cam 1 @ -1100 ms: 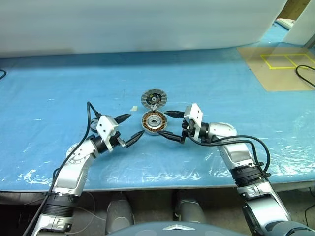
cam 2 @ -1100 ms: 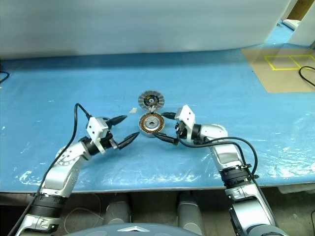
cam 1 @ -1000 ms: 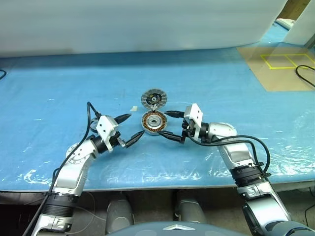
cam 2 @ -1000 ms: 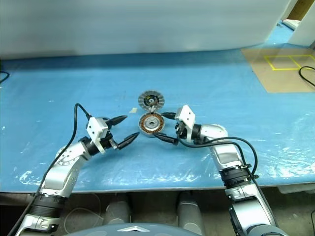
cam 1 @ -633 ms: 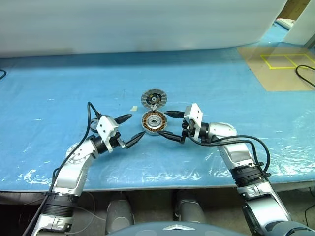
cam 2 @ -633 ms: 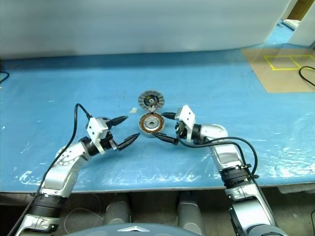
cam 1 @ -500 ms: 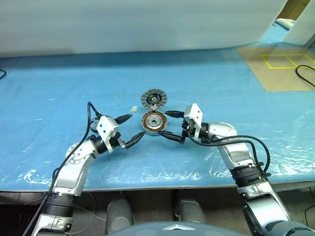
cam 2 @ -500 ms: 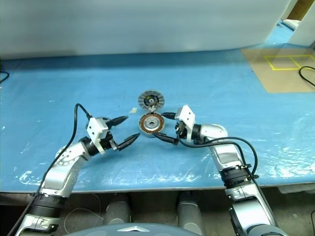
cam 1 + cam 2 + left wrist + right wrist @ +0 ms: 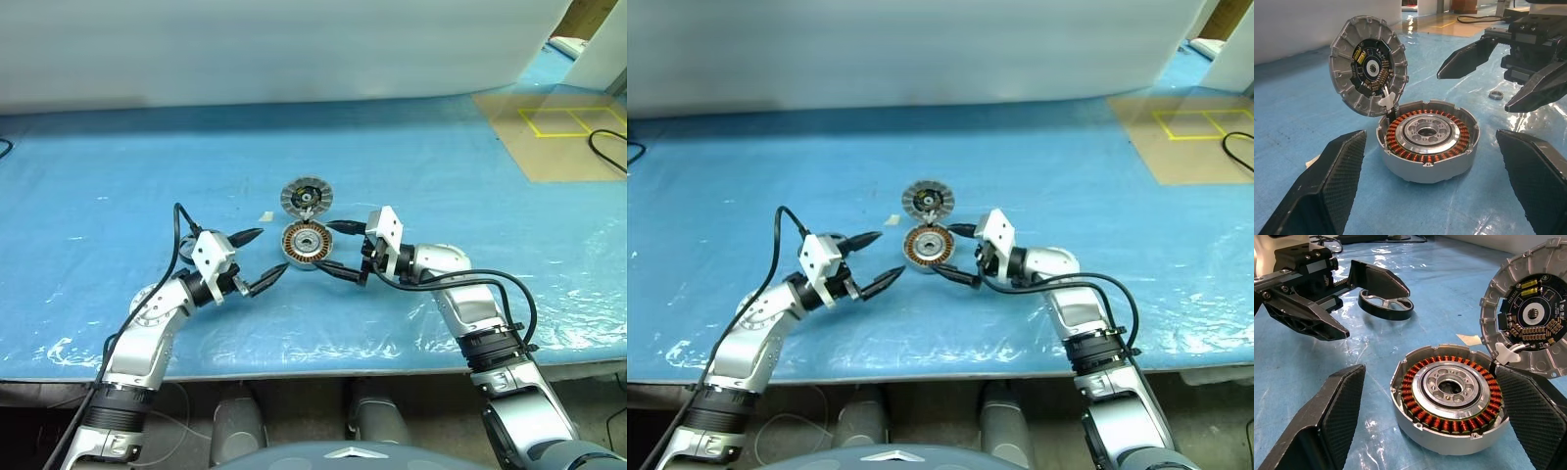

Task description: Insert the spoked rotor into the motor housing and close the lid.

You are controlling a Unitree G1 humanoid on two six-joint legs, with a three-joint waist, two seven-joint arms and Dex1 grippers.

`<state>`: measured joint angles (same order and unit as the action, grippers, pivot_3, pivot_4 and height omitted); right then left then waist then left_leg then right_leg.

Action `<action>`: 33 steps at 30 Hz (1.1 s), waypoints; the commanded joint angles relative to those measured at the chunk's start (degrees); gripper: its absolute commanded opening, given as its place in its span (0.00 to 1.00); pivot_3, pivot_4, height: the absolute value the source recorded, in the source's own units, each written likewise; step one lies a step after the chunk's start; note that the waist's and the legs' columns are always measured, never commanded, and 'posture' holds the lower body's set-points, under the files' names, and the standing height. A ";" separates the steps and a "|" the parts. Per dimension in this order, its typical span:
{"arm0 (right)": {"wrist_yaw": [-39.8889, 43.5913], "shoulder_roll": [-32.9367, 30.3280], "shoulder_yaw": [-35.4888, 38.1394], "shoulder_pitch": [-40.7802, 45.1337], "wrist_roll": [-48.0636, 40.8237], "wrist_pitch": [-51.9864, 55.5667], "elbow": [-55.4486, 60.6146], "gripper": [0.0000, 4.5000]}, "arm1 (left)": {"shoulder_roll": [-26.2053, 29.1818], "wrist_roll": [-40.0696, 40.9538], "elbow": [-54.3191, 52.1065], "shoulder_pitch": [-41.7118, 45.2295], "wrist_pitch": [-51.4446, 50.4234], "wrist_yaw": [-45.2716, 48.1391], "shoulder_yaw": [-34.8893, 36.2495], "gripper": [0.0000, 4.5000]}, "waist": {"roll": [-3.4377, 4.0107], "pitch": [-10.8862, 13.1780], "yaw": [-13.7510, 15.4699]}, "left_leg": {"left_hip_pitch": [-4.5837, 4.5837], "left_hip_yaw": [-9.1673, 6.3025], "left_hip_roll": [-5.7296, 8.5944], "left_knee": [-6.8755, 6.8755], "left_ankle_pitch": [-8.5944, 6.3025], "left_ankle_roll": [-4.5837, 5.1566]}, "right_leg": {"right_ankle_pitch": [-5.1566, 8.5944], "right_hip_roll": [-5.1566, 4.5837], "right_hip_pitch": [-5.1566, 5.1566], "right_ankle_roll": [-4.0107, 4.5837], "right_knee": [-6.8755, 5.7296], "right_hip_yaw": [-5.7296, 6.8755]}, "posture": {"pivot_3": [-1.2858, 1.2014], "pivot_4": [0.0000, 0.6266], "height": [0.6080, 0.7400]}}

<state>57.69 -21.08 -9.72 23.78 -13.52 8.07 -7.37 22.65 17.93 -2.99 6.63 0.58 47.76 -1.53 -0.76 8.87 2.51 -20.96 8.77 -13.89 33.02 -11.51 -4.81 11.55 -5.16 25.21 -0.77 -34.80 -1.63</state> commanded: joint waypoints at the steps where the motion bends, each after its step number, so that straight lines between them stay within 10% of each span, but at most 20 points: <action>1: -0.50 0.42 0.33 1.37 -0.84 0.19 2.48 1.00 | 0.58 0.77 -1.91 -0.06 0.56 0.10 0.88 0.99 | 0.00 0.00 0.00 | 0.00 0.00 0.00 0.00 0.00 0.00 | 0.00 0.00 0.00 0.00 0.00 0.00 | 0.52 0.24 1.00; 33: 12.59 -5.40 -25.56 30.57 18.20 22.25 0.74 1.00 | 1.48 0.51 -2.66 -4.36 2.26 -1.33 2.67 0.99 | 0.00 0.00 0.07 | -0.02 0.00 -0.01 0.01 0.06 -0.10 | 0.00 0.01 0.04 0.00 -0.05 0.02 | 0.52 0.24 1.00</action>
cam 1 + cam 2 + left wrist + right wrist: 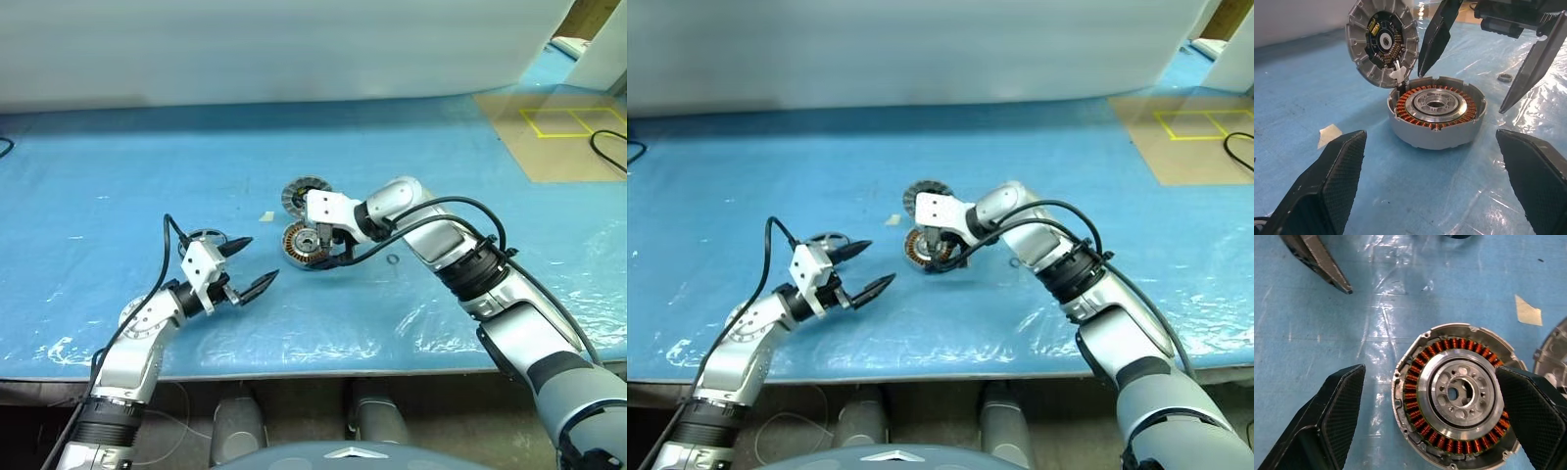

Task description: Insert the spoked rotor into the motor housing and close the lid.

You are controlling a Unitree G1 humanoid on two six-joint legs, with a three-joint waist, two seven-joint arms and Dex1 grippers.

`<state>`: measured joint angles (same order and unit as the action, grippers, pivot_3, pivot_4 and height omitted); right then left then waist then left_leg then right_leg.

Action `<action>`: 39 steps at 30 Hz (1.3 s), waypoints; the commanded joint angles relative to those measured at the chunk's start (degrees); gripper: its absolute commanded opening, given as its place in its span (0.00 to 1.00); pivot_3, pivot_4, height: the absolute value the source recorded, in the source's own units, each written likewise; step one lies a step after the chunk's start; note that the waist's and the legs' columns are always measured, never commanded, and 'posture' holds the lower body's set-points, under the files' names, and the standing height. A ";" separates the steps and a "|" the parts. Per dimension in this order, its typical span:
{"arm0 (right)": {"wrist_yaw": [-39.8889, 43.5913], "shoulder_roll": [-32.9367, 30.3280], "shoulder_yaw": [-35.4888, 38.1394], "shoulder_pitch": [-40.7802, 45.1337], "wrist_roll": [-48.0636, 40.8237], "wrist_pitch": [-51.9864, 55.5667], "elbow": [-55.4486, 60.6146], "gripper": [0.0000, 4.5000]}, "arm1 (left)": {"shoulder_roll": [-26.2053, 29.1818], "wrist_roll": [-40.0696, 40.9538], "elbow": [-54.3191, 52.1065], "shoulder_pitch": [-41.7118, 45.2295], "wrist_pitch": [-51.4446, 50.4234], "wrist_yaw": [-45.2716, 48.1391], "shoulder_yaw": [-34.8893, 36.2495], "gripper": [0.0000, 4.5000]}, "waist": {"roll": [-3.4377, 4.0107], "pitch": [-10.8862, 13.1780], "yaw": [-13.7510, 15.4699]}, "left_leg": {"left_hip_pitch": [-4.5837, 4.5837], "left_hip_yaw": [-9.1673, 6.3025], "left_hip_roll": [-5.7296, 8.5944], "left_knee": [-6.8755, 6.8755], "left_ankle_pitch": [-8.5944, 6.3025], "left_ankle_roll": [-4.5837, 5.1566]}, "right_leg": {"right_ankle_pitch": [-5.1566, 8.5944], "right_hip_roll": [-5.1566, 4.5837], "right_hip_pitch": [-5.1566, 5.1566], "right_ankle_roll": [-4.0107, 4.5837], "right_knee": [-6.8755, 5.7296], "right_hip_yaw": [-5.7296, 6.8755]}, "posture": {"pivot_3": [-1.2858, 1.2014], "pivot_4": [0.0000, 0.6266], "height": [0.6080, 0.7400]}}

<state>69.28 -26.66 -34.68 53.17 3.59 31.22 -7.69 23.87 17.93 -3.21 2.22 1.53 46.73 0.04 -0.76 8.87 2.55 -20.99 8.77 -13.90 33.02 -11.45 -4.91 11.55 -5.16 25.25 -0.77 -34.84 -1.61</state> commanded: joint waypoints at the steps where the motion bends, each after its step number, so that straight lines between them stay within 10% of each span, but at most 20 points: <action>1: 1.06 0.32 -0.69 1.12 1.34 -0.95 1.03 1.00 | 0.27 0.51 -2.42 0.06 1.32 -0.34 1.08 0.99 | 0.00 0.00 0.04 | 0.00 0.00 0.00 0.00 0.00 0.00 | 0.00 0.00 0.00 0.00 0.00 0.00 | 0.52 0.24 1.00; 21: -2.04 1.94 -5.36 -1.67 12.04 -7.06 -3.22 1.00 | -0.18 0.51 -2.00 0.62 1.51 -0.85 0.70 0.99 | 0.00 0.00 -0.02 | 0.04 0.00 0.00 0.06 0.00 0.00 | 0.00 0.00 0.00 0.01 -0.09 -0.01 | 0.52 0.24 1.00; 28: -2.14 2.80 -4.50 -2.26 13.11 -8.14 -3.80 0.51 | -0.21 0.32 -1.74 0.82 1.55 -0.81 0.42 1.00 | -0.06 -0.04 -0.07 | 0.15 0.00 0.00 0.12 0.00 0.00 | 0.00 0.00 -0.07 0.01 -0.20 -0.03 | 0.52 0.24 1.00; 39: 1.74 1.64 -4.67 -3.37 12.86 -5.12 2.15 0.48 | -0.11 0.48 -1.77 1.27 1.38 -0.35 0.21 1.00 | -0.06 -0.04 -0.01 | 0.24 0.01 -0.01 0.15 0.00 0.00 | 0.00 0.00 -0.11 0.03 -0.29 -0.04 | 0.52 0.24 1.00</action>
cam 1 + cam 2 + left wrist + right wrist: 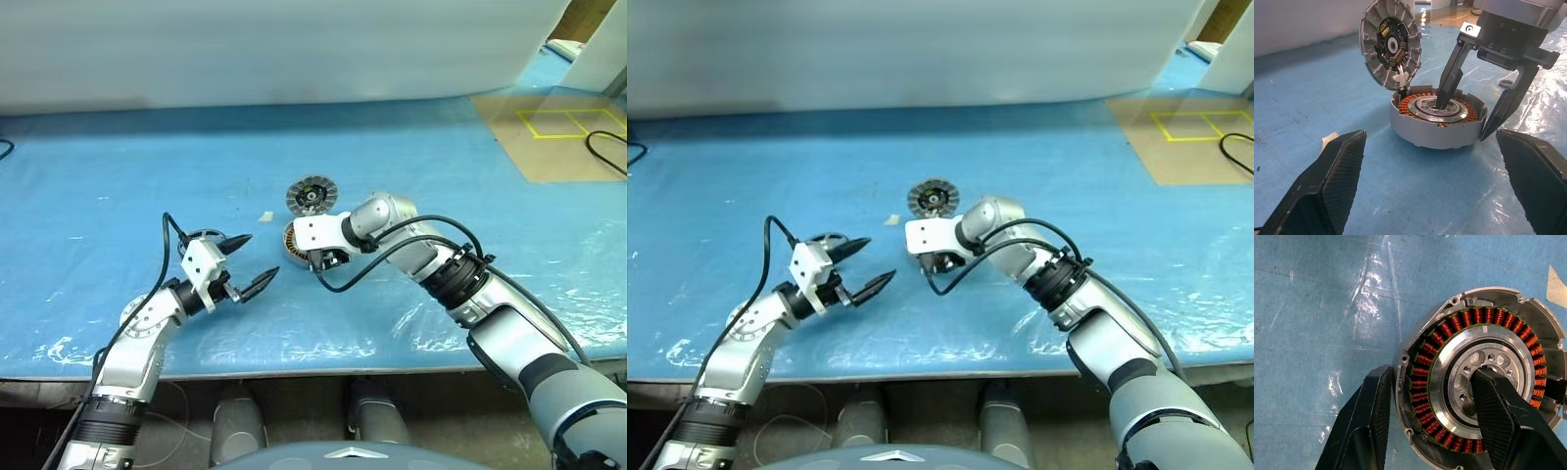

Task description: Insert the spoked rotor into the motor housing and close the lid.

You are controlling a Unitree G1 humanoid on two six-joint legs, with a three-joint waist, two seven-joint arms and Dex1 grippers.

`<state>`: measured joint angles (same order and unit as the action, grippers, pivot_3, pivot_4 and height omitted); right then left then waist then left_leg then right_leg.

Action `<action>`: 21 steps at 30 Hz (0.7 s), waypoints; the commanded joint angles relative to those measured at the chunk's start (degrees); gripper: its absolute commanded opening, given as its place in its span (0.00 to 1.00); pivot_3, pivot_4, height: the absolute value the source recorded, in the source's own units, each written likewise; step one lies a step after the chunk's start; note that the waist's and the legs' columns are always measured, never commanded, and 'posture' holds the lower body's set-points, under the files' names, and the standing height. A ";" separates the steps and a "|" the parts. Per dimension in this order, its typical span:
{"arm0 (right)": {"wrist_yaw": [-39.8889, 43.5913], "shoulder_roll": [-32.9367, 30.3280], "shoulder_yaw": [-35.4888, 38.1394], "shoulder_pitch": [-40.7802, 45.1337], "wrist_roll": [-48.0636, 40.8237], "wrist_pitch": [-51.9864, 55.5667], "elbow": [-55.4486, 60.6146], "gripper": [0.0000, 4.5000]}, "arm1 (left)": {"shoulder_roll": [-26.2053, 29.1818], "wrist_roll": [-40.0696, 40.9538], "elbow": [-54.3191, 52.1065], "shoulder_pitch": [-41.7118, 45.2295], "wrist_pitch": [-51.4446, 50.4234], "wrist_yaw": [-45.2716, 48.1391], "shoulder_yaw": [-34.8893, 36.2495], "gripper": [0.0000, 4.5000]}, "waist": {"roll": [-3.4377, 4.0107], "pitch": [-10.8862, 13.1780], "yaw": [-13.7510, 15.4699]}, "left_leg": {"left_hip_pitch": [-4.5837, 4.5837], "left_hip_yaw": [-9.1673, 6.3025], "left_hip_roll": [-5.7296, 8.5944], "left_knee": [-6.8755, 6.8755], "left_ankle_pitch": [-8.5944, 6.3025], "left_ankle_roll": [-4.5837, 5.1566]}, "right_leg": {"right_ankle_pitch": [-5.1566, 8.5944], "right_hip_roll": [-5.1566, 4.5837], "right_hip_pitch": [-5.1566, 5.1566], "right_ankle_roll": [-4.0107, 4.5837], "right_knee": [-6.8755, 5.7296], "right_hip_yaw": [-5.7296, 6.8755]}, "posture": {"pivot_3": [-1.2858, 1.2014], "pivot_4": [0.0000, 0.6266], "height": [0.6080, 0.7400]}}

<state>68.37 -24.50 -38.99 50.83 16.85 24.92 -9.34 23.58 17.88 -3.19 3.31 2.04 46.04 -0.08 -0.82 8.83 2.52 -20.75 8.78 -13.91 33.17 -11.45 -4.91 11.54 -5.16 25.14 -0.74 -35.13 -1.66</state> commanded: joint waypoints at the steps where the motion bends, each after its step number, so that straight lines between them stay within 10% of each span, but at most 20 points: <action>1: 3.44 -0.63 -0.45 -1.51 -0.79 1.95 4.98 0.48 | 0.30 0.66 -2.16 -0.18 0.83 0.42 0.41 1.00 | 0.00 0.00 0.01 | -0.02 0.00 0.00 0.00 0.00 0.00 | 0.00 0.00 0.01 0.00 0.01 0.01 | 0.52 0.24 1.00; 21: 10.97 -1.93 -4.80 -9.97 -4.15 15.49 18.09 0.48 | 2.83 2.36 -15.50 -14.46 -3.09 -1.17 0.52 1.00 | 0.00 -0.04 -0.15 | 0.53 0.06 -0.06 -0.15 -0.14 0.18 | 0.03 0.04 -0.35 0.02 0.04 -0.06 | 0.52 0.24 1.00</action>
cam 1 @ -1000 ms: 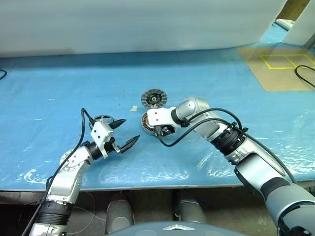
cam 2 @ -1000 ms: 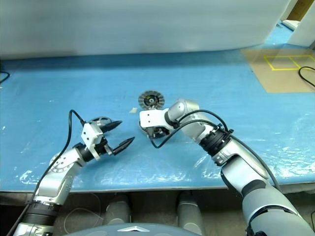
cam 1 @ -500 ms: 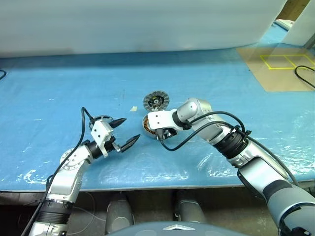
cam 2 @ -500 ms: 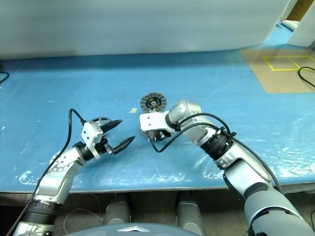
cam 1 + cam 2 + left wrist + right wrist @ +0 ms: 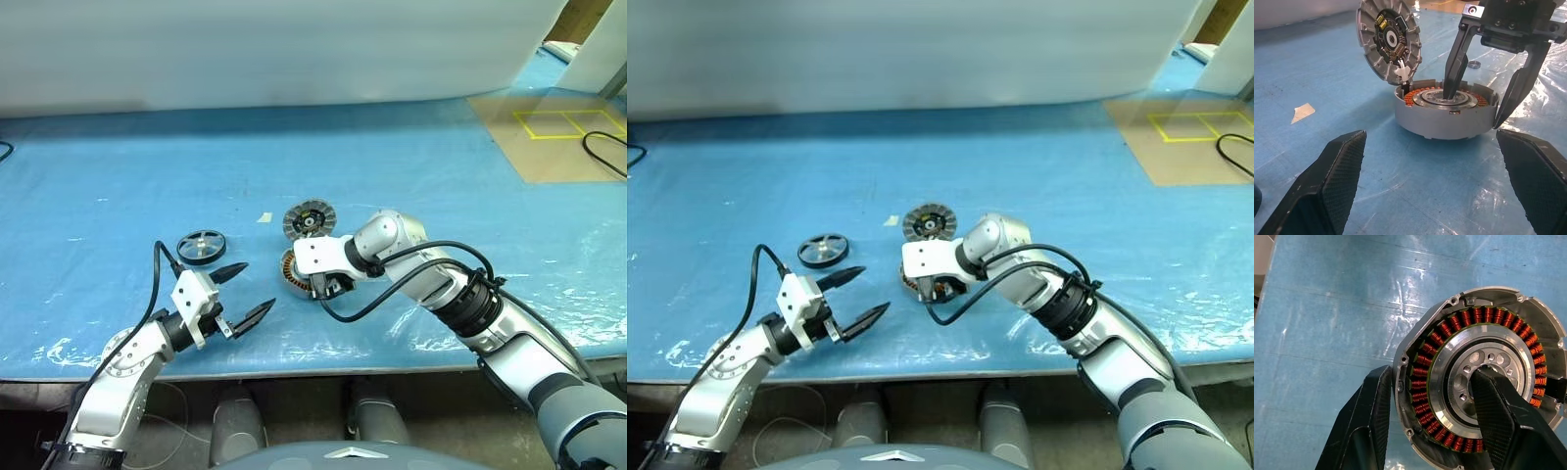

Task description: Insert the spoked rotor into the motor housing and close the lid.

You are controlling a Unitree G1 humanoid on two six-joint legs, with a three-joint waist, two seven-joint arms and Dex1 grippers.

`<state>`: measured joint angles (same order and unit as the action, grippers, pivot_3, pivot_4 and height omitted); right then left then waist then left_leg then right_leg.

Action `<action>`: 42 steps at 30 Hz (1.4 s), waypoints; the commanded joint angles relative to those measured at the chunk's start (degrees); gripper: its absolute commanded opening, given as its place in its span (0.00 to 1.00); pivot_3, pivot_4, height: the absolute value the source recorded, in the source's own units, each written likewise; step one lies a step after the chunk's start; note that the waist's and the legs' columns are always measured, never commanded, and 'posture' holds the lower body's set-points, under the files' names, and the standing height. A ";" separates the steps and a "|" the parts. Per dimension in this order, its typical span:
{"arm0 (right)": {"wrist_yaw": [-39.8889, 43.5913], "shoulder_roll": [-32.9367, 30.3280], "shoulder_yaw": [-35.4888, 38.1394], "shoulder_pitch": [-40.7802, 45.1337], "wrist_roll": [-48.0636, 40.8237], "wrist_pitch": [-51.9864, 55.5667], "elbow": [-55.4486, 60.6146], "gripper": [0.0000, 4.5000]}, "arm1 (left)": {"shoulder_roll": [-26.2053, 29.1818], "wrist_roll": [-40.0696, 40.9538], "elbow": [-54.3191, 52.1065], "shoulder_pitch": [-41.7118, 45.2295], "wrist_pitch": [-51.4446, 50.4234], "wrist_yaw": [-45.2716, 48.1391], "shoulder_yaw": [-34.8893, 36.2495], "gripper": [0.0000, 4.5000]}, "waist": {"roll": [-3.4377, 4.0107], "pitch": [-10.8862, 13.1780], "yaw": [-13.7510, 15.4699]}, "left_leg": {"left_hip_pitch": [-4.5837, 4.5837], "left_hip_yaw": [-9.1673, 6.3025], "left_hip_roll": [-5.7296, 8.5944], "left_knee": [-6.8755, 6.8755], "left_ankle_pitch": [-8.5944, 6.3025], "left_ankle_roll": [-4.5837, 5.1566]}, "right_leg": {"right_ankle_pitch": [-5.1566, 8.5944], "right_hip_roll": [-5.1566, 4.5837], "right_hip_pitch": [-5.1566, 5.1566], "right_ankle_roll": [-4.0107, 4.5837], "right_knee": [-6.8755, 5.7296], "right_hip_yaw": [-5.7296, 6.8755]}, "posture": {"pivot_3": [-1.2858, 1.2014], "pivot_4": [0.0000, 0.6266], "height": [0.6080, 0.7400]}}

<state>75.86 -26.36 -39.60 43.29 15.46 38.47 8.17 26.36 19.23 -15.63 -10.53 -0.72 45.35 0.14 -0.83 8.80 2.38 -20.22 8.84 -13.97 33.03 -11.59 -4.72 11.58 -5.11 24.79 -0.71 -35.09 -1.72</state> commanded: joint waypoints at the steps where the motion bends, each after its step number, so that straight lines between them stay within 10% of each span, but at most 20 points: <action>1: 3.59 -0.17 -4.22 -2.47 -2.75 2.03 0.69 0.48 | 0.01 0.94 -3.20 -0.73 -0.41 -0.57 0.22 1.00 | 0.01 -0.02 -0.01 | 0.01 0.02 0.00 -0.02 0.00 0.00 | 0.00 0.00 0.00 0.00 0.01 -0.01 | 0.52 0.24 1.00; 8: 3.49 0.62 -4.51 -2.10 -2.90 1.37 -0.34 0.48 | -0.01 0.59 -3.15 -1.58 -0.03 -0.76 0.18 1.00 | 0.01 -0.10 -0.05 | 0.04 0.07 0.00 -0.05 0.00 0.00 | 0.00 0.01 0.00 0.00 0.04 -0.04 | 0.52 0.24 1.00; 15: 2.72 1.87 -1.92 -1.45 -4.81 1.49 -2.22 0.99 | -0.26 0.08 -2.40 -0.78 0.35 -0.88 -0.21 1.00 | -0.03 -0.18 -0.34 | 0.14 0.08 0.00 -0.07 -0.01 0.01 | 0.00 0.02 -0.01 0.00 0.00 -0.08 | 0.52 0.24 1.00; 42: -2.34 -6.73 21.60 -5.68 -27.07 -2.09 1.25 0.99 | -0.04 0.90 3.50 6.82 0.41 4.37 -2.03 1.00 | 0.07 -0.11 0.34 | -0.35 0.08 0.02 -0.04 0.10 -0.15 | -0.04 0.01 0.31 0.07 0.14 -0.04 | 0.52 0.24 1.00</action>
<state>74.08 -32.37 -20.60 37.98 -10.51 39.41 7.70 25.97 19.10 -10.47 -3.48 -0.48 49.34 -2.04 -0.76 8.69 2.72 -20.58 8.93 -13.96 32.99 -11.50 -4.87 11.53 -5.10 25.10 -0.65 -34.94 -1.75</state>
